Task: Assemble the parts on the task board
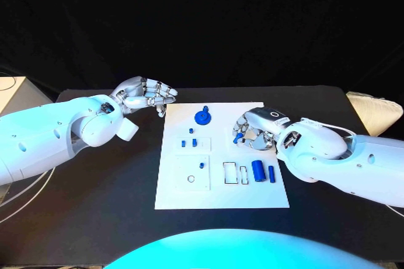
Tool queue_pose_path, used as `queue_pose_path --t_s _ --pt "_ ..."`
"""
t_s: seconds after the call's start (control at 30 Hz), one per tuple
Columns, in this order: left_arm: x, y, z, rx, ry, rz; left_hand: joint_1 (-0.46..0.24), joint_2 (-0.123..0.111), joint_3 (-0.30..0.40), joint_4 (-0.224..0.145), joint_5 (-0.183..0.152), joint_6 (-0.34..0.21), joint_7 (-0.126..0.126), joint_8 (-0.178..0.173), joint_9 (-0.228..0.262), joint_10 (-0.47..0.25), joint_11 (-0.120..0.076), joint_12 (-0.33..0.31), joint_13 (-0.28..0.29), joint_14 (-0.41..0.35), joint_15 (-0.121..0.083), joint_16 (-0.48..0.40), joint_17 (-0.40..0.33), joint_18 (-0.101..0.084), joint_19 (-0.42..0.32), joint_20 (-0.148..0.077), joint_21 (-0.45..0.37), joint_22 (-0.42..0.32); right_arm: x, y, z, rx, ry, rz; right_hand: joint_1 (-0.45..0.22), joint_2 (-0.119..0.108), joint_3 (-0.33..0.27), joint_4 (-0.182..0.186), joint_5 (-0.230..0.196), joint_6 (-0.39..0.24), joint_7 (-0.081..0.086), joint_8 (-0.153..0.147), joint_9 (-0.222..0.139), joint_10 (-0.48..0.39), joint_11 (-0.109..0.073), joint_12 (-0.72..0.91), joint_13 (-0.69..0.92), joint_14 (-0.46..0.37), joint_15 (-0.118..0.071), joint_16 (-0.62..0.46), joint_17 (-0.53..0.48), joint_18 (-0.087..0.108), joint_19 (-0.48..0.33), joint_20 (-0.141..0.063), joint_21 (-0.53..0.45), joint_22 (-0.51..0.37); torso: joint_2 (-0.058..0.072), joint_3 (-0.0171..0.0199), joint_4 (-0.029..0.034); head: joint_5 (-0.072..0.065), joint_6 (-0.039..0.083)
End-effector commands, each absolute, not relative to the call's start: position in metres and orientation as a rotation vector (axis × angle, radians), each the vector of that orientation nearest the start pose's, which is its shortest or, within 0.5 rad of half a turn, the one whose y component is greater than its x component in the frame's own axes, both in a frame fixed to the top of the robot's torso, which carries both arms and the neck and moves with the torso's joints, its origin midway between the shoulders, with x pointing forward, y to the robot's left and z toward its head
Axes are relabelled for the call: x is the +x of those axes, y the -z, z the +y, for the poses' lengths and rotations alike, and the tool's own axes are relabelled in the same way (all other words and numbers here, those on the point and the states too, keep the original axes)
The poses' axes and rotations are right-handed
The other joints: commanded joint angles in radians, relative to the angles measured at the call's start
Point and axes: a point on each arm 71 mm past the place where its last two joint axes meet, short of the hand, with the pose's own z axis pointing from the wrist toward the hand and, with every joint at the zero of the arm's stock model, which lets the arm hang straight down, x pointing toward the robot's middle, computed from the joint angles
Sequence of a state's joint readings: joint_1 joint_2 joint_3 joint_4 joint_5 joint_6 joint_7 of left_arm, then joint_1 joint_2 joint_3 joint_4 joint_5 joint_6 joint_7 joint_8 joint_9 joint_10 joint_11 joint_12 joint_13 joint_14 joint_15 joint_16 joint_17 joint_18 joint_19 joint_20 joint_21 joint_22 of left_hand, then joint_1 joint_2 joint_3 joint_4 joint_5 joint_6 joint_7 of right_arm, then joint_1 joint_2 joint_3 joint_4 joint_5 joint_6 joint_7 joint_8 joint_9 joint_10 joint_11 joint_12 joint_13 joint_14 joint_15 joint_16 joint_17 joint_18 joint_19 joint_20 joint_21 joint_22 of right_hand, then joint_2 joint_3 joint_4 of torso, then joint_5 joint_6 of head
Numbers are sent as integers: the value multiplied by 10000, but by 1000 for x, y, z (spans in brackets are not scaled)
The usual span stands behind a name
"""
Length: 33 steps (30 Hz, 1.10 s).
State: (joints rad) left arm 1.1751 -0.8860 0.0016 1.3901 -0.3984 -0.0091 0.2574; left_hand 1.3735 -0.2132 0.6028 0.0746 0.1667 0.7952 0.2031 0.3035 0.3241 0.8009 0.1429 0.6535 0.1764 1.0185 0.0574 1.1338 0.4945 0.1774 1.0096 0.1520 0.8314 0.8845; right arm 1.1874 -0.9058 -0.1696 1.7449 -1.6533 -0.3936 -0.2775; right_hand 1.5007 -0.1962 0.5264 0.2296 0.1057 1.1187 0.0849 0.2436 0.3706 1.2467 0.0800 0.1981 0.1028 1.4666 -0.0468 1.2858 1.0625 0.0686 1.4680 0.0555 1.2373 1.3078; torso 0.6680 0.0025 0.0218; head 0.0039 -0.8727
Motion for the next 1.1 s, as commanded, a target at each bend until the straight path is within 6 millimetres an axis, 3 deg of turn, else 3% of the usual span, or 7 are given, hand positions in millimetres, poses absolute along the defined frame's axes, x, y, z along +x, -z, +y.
queue_pose_path --t_s 0.03,0.2,0.37,0.67,0.77,0.9,1.1 --pt "501 190 248 -7322 14580 17435 11 71 15 -18 41 -40 69 23 -9 -38 0 -38 -9 -5 72 -67 -9 73 -7 32 -53 -9 415 200 -168 -2446 -6439 16569 -171 58 282 -228 -28 -68 38 182 1265 626 -561 -60 -3 98 -46 57 11 -129 400 -58 32 1515 -8 -1 -4 34 1" --pt "501 190 246 -7301 14637 17449 11 71 15 -18 41 -40 69 23 -9 -38 0 -38 -9 -5 72 -67 -9 73 -7 32 -53 -9 403 186 -155 -2608 -7127 16338 -192 50 314 -251 -29 -79 40 197 1291 635 -561 -78 5 96 -46 53 4 -129 400 -58 33 1518 0 6 -1 105 1" --pt "501 191 244 -7277 14697 17476 11 71 15 -18 41 -40 69 23 -9 -38 0 -38 -9 -5 72 -67 -9 73 -7 32 -53 -9 396 186 -132 -3134 -7741 16347 -224 33 360 -291 -22 -97 46 219 1330 645 -557 -109 16 94 -45 48 -3 -126 396 -57 14 1516 16 5 5 222 1" --pt "501 191 240 -7224 14815 17516 23 79 25 -34 42 -46 69 27 -13 -41 -1 -39 -13 -9 70 -69 -10 75 -5 30 -56 -10 375 206 -81 -4533 -8817 16266 -261 20 436 -361 1 -132 61 245 1386 649 -550 -160 31 82 -40 19 -47 -115 382 -56 -56 1499 33 7 29 414 1" --pt "501 191 239 -7214 14836 17526 23 79 25 -34 42 -46 69 27 -13 -41 -1 -39 -13 -9 70 -69 -10 75 -5 30 -56 -10 371 211 -70 -4945 -8962 16261 -267 18 446 -372 5 -136 63 249 1394 650 -549 -167 34 80 -39 14 -55 -112 377 -55 -79 1492 22 -11 24 460 1" --pt "501 191 239 -7218 14833 17534 23 79 25 -34 42 -46 69 27 -13 -41 -1 -39 -13 -9 70 -69 -10 75 -5 30 -56 -10 367 221 -61 -5439 -8963 16405 -275 15 456 -381 9 -141 66 253 1403 651 -547 -175 36 76 -38 4 -73 -111 376 -55 -85 1491 12 -26 9 525 1" --pt "501 191 239 -7226 14821 17538 23 79 25 -34 42 -46 69 27 -13 -41 -1 -39 -13 -9 70 -69 -10 75 -5 30 -56 -10 364 236 -57 -5799 -8751 16701 -290 13 464 -389 8 -148 70 257 1412 650 -543 -184 39 72 -35 -7 -90 -107 371 -54 -111 1483 9 -20 4 634 1"
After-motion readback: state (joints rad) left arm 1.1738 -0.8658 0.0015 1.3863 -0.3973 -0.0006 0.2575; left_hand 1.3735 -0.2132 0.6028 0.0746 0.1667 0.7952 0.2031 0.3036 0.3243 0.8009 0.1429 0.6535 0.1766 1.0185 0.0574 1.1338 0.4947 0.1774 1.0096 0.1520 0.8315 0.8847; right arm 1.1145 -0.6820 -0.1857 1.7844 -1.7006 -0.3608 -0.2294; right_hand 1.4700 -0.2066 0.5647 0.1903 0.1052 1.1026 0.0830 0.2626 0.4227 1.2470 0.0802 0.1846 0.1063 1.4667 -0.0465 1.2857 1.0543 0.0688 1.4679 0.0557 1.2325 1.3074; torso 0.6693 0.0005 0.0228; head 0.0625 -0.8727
